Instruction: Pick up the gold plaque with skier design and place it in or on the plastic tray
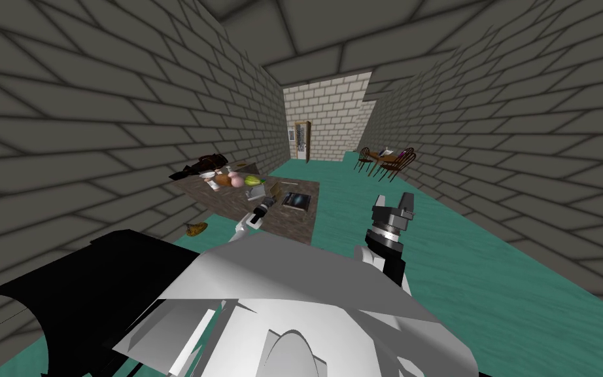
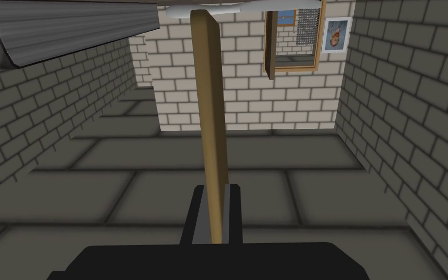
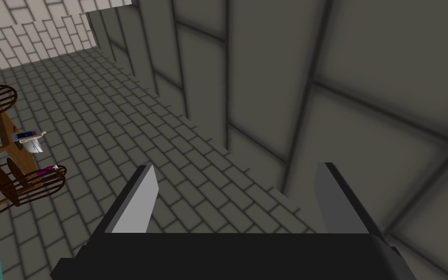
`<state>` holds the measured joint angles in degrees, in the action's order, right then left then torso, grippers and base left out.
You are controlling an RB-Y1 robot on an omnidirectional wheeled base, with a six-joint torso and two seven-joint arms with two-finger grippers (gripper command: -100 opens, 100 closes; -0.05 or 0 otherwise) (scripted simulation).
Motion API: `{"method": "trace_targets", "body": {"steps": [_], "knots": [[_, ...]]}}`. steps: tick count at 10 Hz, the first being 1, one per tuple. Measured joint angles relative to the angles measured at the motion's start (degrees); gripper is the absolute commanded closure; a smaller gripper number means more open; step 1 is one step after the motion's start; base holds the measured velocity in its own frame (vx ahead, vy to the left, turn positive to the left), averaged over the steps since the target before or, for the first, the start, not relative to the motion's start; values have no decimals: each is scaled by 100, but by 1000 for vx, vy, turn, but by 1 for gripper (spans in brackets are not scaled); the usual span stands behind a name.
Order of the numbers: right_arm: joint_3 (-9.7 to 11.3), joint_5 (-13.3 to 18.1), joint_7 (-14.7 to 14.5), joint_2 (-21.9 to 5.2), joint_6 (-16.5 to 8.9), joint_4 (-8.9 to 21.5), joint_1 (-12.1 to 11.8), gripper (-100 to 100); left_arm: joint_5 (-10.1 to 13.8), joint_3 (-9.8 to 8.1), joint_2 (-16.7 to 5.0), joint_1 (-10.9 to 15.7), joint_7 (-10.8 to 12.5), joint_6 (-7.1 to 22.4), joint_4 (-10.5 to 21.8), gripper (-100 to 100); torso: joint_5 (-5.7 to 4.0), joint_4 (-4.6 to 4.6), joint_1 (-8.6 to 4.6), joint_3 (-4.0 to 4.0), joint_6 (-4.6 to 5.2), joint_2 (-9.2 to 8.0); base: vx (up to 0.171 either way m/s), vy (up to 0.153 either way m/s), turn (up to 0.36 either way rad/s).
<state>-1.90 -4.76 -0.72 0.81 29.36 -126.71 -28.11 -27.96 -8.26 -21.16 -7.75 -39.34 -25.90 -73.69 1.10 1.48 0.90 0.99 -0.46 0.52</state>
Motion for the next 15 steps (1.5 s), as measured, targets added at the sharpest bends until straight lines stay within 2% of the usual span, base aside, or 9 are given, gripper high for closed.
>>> {"method": "trace_targets", "body": {"steps": [1,3,5,6,7,8,11,15], "knots": [[0,0,0,0,0,0,0,0,-52,-1,41,-129,35,54,-138,100,-1,-1,0,2,3,4,23,6,3],[0,0,0,0,0,0,1,0,-69,1,33,-205,71,102,-408,100,-5,-7,-11,-8,6,-11,25,5,18],[0,0,0,0,0,0,0,0,-200,-4,145,-552,150,219,-819,100,-4,-4,-5,-2,1,-2,36,11,27],[0,0,0,0,0,0,1,0,-207,-17,134,-574,170,223,-918,100,-5,-8,-6,-6,6,-6,7,5,-3],[0,0,0,0,0,0,1,0,-205,-22,132,-568,174,218,-930,0,-3,-6,-8,-7,5,-10,0,0,0],[0,0,0,0,0,0,1,0,-205,-22,132,-568,174,218,-929,100,-4,-6,-8,-8,5,-13,-66,14,2],[0,0,0,0,0,0,3,0,132,127,-114,-629,189,-27,-878,100,-1,-18,2,-43,2,-75,-139,20,1],[0,0,0,0,-1,1,3,0,627,330,-520,-730,266,-359,-808,100,3,-23,8,-49,8,-80,-131,28,-2]]}}
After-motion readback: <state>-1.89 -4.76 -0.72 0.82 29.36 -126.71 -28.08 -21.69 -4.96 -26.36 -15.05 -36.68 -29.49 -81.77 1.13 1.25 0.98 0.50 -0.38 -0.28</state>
